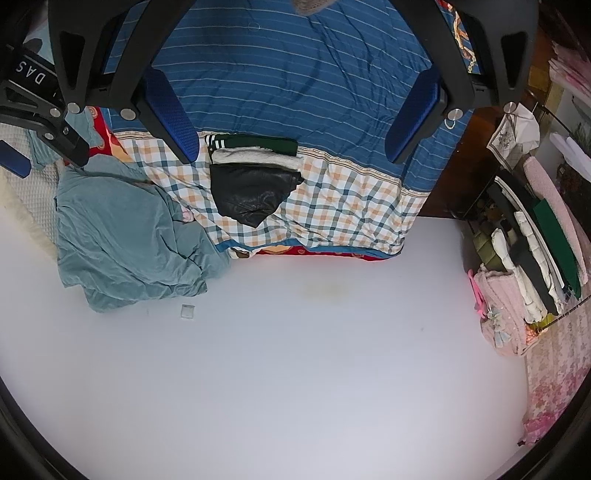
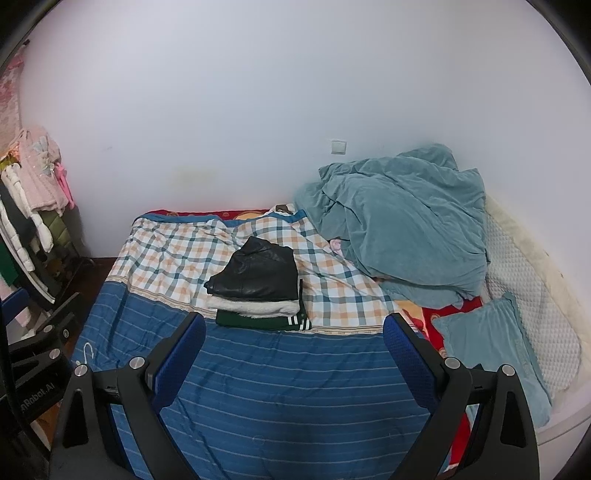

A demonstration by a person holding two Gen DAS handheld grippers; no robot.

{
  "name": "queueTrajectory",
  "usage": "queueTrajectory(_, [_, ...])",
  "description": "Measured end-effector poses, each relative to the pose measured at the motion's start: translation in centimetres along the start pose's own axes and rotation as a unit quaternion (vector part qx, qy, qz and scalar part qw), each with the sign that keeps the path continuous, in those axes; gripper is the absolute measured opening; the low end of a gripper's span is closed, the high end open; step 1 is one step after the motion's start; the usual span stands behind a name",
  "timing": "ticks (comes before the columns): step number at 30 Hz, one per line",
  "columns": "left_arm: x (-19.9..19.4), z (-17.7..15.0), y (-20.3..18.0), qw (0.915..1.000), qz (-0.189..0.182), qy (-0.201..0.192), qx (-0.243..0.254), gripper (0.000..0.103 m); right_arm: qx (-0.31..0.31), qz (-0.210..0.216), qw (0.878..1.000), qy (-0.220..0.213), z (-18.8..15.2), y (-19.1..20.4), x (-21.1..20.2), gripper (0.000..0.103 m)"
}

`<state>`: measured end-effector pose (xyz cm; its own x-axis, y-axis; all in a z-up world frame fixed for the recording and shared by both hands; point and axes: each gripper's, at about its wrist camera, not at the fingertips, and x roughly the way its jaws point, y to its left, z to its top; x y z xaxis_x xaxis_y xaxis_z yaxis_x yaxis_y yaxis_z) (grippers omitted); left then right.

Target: Fold large clothes

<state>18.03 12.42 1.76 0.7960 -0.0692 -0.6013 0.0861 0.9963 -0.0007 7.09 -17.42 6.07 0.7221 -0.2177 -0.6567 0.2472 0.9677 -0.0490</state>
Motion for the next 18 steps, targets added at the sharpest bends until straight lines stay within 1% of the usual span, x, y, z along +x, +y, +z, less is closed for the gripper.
queueTrajectory(18, [-0.34, 0.62, -0.48, 1.0000, 0.002, -0.006, -0.001, 0.103, 0.004, -0.003, 1.000, -0.004, 0.10, 0.03, -0.12, 0.098])
